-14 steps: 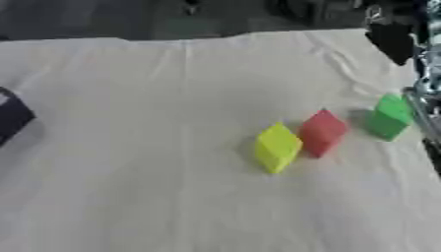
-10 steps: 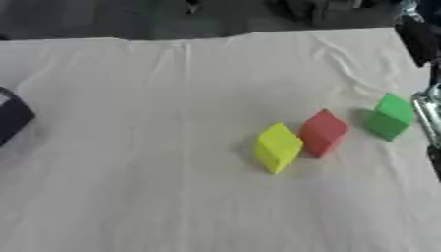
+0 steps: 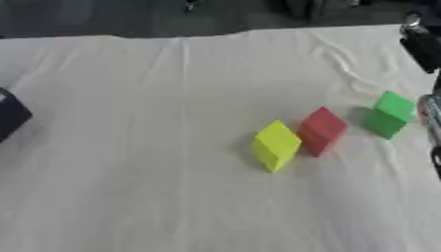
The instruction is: Pick up the objects with one hand, pass them to the other hand, and then place them into the box on the other side of the table.
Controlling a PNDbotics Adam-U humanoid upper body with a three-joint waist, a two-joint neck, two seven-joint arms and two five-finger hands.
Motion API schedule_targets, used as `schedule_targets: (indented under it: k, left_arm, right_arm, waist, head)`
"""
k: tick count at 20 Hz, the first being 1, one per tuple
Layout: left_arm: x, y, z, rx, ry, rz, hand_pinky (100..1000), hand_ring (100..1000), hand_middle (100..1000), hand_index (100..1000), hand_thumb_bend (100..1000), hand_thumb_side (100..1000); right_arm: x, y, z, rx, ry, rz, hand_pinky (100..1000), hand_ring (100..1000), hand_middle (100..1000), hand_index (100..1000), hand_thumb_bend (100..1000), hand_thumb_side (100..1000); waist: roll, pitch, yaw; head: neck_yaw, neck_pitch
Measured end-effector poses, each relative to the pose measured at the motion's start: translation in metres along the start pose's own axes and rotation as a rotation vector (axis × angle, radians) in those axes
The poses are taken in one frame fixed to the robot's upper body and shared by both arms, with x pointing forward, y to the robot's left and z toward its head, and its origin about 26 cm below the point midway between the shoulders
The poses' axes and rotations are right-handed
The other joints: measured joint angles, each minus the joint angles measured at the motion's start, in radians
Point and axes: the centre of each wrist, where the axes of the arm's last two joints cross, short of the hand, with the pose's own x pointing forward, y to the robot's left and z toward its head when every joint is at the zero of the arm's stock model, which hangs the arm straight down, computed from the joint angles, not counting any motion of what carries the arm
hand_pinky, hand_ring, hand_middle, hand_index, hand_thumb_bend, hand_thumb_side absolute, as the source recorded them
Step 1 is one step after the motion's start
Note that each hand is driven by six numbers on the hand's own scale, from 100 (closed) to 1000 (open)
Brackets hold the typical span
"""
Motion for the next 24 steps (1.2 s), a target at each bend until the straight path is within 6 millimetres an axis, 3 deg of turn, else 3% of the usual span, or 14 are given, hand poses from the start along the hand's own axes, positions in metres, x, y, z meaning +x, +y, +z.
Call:
schedule_targets:
  k: [2,6,10,15,23,24]
  left_arm:
    - [0.0,0.0,0.0,0.0,0.0,-0.002,848,939,908,812,163,821]
    - [0.0,0.001,0.0,0.001,0.003,-0.008,848,940,908,811,159,824]
    - [0.0,0.002,0.001,0.0,0.011,-0.02,848,941,908,810,153,825]
    - [0.0,0.003,0.001,-0.006,0.015,-0.035,847,941,908,810,149,828]
    - [0.0,0.003,0.001,-0.016,0.024,-0.051,847,941,908,809,141,831]
    - [0.0,0.003,0.001,-0.017,0.025,-0.053,847,941,908,808,140,832]
  right_arm:
    - [0.009,-0.001,-0.002,0.105,-0.051,0.102,722,821,842,882,123,100]
    - [0.041,-0.002,-0.006,0.37,-0.171,0.346,779,840,853,896,327,100]
    - [0.066,0.001,-0.007,0.603,-0.231,0.539,816,853,859,901,402,100]
    - [0.081,0.004,-0.007,0.813,-0.243,0.684,842,865,865,906,418,111]
    - [0.093,0.011,-0.004,1.025,-0.273,0.772,869,877,865,895,402,100]
    - [0.092,0.013,-0.003,1.049,-0.273,0.78,875,879,858,877,474,100]
  waist:
    - [-0.002,0.0,0.001]
    - [-0.007,0.0,0.006]
    - [-0.011,0.0,0.008]
    - [-0.014,0.0,0.01]
    - [-0.016,-0.001,0.014]
    - [-0.016,-0.001,0.014]
  head:
    - [-0.004,0.0]
    - [-0.012,0.0]
    - [-0.02,0.0]
    - [-0.033,0.001]
    - [-0.038,0.008]
    - [-0.038,0.009]
